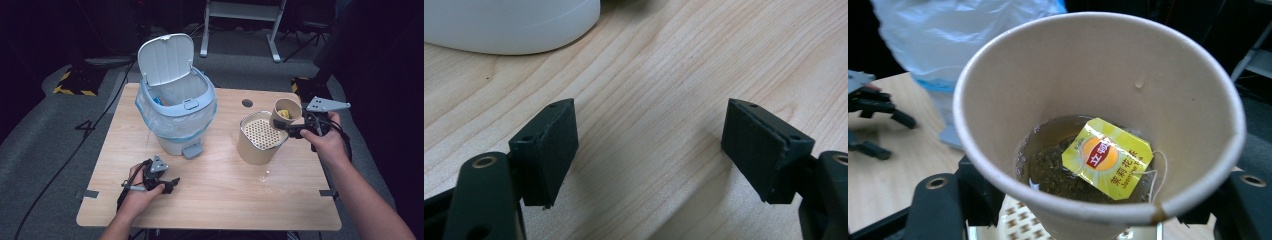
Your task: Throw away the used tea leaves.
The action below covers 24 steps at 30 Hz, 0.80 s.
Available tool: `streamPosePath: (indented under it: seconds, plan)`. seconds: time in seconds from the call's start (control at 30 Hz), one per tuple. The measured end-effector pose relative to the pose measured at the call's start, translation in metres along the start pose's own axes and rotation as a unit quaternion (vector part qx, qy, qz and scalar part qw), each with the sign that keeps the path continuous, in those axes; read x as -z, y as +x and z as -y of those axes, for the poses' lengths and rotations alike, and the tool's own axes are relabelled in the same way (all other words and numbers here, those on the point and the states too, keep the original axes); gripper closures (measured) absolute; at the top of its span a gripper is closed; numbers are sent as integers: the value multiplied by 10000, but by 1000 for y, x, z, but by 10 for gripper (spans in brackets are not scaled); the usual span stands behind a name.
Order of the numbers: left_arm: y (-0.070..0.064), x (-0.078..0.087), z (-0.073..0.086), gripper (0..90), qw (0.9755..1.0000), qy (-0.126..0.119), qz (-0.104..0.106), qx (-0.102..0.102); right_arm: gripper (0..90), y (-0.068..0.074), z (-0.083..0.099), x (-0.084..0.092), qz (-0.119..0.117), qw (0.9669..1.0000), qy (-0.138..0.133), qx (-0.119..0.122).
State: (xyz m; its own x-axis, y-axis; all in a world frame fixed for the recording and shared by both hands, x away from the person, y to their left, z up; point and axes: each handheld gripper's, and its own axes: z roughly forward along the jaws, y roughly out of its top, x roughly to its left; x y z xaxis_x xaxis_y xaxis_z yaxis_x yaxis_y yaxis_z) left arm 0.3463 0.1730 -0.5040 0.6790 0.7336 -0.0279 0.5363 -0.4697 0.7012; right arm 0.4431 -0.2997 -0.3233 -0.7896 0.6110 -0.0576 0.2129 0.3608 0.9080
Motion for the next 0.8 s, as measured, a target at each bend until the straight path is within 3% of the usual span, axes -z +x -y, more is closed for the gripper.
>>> streamPosePath:
  seconds: [0.27,0.6,0.67,0.8]
  plan:
    - [1,0,0,230,10000,-2,-33,-21,307,-24,3,-9,357,9991,151,165]
    - [1,0,0,229,10000,-3,-53,16,308,-46,11,-15,610,9977,250,130]
    - [1,0,0,230,10000,-1,-51,20,309,-46,11,-15,760,9959,338,343]
    - [1,0,0,230,10000,0,-50,18,311,-45,11,-17,1117,9864,593,1047]
